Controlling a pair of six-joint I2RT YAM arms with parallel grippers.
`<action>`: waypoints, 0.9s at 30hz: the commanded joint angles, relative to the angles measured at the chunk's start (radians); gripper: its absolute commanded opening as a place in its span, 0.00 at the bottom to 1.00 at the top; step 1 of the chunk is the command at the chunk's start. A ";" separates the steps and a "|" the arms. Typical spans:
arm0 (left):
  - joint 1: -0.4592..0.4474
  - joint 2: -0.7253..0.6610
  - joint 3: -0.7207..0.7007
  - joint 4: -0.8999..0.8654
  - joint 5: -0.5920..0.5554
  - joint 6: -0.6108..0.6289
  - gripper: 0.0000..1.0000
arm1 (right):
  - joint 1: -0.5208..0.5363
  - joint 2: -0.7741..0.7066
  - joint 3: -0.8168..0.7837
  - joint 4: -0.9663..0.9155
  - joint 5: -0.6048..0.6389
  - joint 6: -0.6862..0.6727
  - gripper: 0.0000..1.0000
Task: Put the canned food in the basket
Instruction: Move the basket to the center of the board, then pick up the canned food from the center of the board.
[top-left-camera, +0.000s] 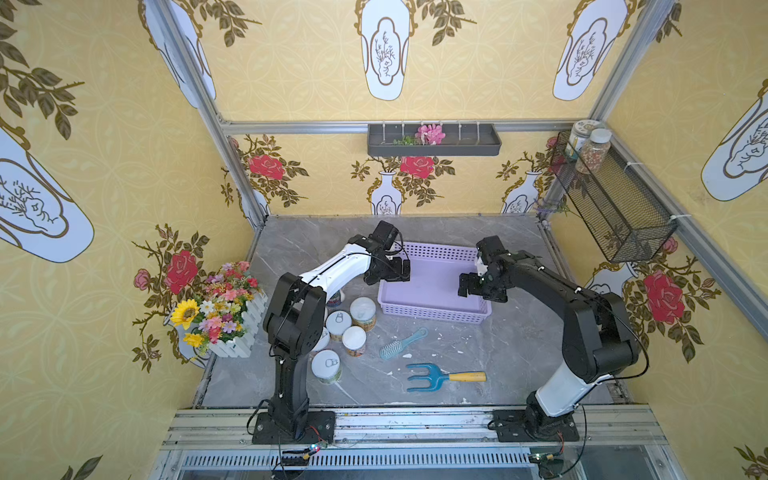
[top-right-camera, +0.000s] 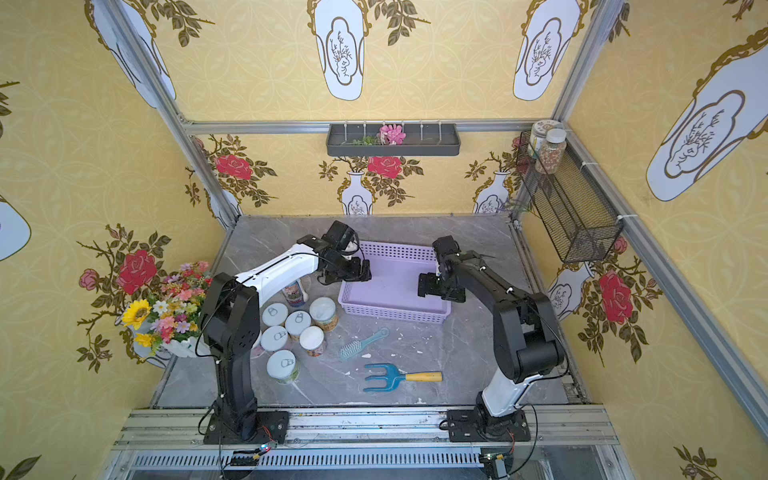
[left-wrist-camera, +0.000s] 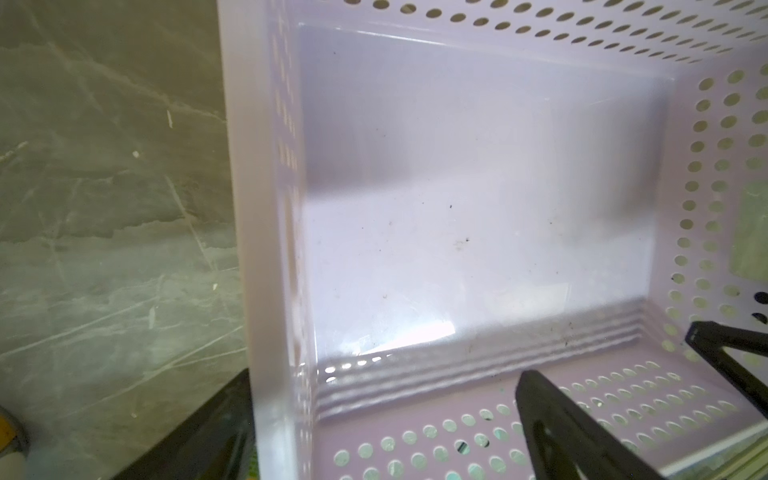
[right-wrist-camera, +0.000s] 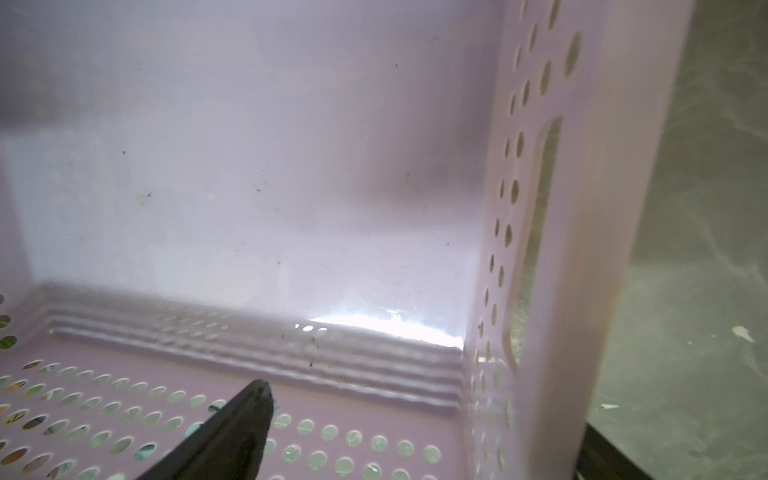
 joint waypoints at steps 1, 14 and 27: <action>0.000 -0.013 -0.001 0.004 -0.050 -0.020 1.00 | -0.007 -0.036 -0.013 0.006 0.098 0.037 0.97; 0.000 -0.320 -0.091 -0.034 -0.195 -0.110 1.00 | 0.121 -0.276 -0.065 -0.004 0.300 0.052 0.97; 0.026 -0.641 -0.353 -0.186 -0.456 -0.314 1.00 | 0.510 -0.268 0.023 0.174 0.123 0.006 0.97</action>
